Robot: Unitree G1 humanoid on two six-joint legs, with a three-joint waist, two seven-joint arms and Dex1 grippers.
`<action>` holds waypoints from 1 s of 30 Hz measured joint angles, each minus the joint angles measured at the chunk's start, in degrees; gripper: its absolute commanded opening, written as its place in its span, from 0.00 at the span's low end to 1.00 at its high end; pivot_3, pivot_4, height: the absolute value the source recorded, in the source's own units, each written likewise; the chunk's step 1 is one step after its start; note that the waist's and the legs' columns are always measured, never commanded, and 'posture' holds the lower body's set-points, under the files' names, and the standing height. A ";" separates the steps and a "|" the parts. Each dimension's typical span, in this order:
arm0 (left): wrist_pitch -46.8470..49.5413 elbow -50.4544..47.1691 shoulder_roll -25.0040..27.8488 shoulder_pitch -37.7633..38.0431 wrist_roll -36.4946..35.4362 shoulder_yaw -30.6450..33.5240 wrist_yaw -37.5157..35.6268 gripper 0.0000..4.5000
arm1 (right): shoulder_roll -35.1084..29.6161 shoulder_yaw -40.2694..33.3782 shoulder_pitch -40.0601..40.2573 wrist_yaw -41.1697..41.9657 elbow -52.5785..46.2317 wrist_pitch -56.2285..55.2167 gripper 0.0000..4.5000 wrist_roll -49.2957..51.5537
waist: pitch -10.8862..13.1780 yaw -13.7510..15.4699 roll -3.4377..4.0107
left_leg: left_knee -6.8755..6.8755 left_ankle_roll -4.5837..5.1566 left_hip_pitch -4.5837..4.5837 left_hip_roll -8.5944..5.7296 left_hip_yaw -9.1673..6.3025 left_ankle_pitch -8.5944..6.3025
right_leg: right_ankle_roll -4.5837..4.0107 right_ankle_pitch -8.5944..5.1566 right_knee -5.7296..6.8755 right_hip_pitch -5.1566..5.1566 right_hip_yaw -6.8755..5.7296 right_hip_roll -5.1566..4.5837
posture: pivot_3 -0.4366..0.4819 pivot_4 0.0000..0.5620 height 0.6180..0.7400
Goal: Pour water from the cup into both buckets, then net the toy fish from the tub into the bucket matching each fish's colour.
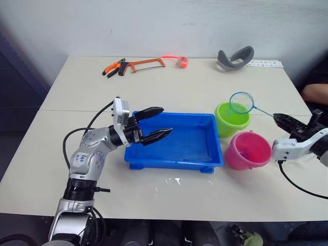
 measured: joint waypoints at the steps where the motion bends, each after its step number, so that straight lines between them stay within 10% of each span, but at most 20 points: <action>1: -0.04 0.00 -0.32 -0.02 0.02 -0.05 0.11 0.99 | -0.40 0.40 -0.48 -2.03 0.68 -0.33 0.00 -1.39 | 0.00 0.01 0.00 | 0.00 0.00 0.00 0.00 0.00 0.00 | 0.00 0.00 -0.01 0.01 0.00 0.08 | 0.48 0.27 1.00; 13: -2.41 1.80 -0.64 -1.96 1.12 -0.16 -0.10 0.99 | -4.03 4.69 -1.61 -14.88 5.18 -1.54 0.00 -8.58 | -0.01 -0.04 0.01 | -0.04 -0.14 0.01 0.16 -0.01 0.04 | -0.01 0.00 -0.10 0.01 0.22 0.51 | 0.48 0.27 1.00; 24: -5.14 3.13 11.57 6.77 2.79 6.77 -3.39 0.99 | 2.26 -0.64 10.75 25.33 -11.79 11.56 0.00 65.60 | 0.01 -0.41 0.02 | -0.05 -0.13 0.04 0.40 -0.11 0.00 | -0.06 0.02 -0.13 0.07 0.17 0.44 | 0.48 0.27 1.00; 30: -9.25 3.06 18.41 15.88 6.70 11.21 -3.55 0.99 | 2.83 -1.92 13.04 34.90 -26.65 24.67 0.00 79.90 | 0.01 -0.08 0.01 | 0.01 0.04 0.11 0.28 -0.10 -0.17 | -0.11 0.01 -0.26 0.08 0.07 -0.05 | 0.48 0.27 1.00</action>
